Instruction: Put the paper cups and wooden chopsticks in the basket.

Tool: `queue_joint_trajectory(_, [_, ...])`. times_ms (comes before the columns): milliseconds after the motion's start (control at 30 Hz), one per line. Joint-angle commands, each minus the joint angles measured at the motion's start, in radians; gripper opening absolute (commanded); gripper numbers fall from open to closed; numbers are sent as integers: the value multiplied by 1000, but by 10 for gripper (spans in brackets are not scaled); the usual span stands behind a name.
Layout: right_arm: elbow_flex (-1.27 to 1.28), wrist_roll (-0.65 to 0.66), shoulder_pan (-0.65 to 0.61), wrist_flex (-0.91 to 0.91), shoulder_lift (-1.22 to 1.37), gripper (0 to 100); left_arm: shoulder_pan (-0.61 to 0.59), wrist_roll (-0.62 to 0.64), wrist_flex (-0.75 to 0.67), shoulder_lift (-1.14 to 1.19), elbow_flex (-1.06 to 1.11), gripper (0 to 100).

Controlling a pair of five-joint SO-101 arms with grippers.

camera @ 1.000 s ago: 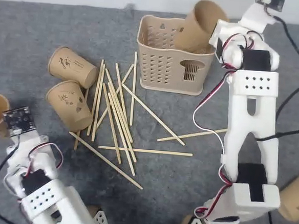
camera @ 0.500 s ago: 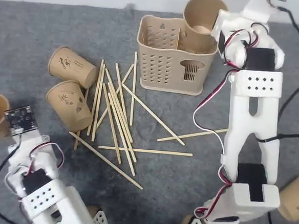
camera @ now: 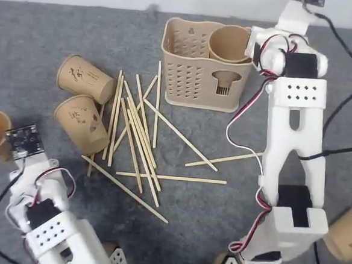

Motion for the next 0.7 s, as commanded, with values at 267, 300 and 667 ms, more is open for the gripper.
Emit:
queue_joint_trajectory(267, [-54,5,-10,82,-21,121,6,-8,-23,-15,-4,16])
queue_joint_trajectory(300, [-49,5,-10,84,-21,120,6,-8,-23,-15,-4,16])
queue_joint_trajectory(667, [-18,5,-41,159,-21,120,6,-8,-25,-15,-4,16])
